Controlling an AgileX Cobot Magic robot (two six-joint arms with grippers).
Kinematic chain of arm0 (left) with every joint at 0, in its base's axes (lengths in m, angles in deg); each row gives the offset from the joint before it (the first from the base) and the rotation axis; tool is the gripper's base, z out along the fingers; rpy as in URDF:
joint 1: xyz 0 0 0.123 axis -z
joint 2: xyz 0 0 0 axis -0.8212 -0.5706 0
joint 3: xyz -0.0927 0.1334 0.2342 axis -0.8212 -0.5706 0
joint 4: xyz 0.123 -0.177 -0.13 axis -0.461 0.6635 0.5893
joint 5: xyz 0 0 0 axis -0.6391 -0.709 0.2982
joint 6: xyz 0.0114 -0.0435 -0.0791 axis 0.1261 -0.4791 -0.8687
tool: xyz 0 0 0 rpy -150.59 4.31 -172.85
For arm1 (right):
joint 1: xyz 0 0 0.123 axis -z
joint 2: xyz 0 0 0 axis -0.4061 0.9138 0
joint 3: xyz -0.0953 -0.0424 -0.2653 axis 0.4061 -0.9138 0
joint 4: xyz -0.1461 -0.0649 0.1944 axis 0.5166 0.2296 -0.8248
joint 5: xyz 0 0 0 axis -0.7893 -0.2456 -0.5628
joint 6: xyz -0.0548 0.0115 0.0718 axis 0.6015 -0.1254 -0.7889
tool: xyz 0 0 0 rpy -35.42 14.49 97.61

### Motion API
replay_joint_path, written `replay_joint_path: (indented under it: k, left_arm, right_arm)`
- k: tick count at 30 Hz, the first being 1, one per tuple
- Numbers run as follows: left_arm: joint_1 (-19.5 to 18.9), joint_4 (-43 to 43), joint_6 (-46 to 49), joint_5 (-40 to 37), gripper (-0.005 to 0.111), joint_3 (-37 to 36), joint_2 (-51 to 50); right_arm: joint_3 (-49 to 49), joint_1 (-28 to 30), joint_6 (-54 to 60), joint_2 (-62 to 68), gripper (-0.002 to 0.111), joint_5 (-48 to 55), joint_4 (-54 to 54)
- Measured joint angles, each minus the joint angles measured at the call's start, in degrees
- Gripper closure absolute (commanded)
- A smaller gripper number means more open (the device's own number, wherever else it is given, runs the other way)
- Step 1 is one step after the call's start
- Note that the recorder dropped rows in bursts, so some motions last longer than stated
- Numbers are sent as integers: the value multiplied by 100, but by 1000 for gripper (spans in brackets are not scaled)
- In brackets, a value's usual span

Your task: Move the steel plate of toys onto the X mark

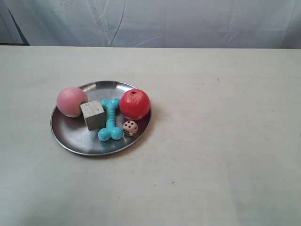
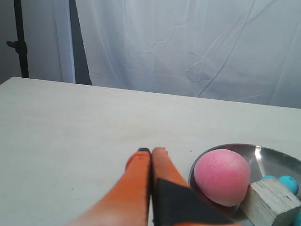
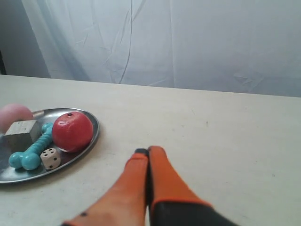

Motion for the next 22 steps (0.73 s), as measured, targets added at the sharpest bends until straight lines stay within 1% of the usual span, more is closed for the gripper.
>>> replay_joint_path:
  k: [5,7,11,14,18,22]
  left_arm:
    - [0,0,22,0,107,0,20]
    - [12,0,22,-228,107,-12,155]
    - [154,-104,22,-727,107,-89,968]
    - [295,-105,22,-1341,107,-187,1671]
    - [350,-105,22,-1953,107,-316,2551]
    - [350,-35,22,-2630,107,-316,3167]
  right_arm:
    - [0,0,0,0,109,0,0]
    - [0,0,0,0,109,0,0]
    - [0,0,0,0,109,0,0]
    - [0,0,0,0,109,0,0]
    - [0,0,0,0,109,0,0]
    - [0,0,0,0,109,0,0]
